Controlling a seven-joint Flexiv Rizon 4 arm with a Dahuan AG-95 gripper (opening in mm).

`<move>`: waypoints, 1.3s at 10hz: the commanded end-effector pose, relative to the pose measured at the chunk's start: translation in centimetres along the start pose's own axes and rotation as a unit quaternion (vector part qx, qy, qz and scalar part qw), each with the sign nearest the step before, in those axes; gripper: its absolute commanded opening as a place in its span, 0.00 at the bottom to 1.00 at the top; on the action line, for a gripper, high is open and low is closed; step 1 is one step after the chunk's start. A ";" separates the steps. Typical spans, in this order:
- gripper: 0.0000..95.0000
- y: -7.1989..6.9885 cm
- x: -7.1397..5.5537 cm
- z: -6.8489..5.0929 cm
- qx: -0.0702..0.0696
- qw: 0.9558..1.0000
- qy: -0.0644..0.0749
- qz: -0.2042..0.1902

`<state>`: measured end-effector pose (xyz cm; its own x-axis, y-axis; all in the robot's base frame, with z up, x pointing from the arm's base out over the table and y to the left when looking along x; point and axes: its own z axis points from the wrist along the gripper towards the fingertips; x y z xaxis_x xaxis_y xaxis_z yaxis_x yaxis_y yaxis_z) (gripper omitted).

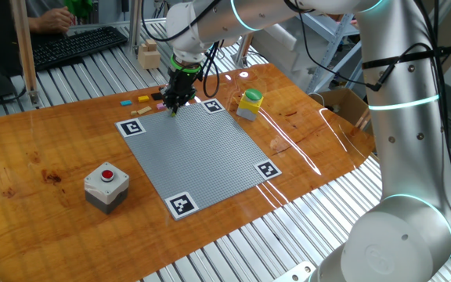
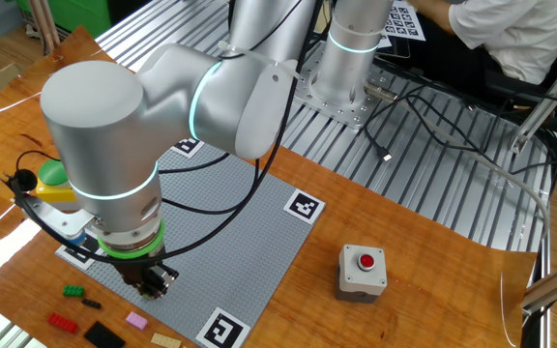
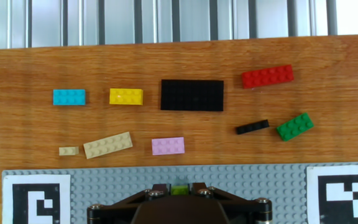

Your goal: Build with small Lego blocks

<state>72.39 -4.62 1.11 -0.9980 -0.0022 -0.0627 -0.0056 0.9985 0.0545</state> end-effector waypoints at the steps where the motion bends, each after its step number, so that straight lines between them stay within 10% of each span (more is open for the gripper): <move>1: 0.00 0.0 0.1 0.0 0.000 1.000 0.001 0.000; 13: 0.00 -0.1 0.2 -0.2 -0.007 1.000 0.009 0.017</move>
<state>72.42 -4.82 1.23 -0.9988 0.0333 -0.0366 0.0304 0.9965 0.0775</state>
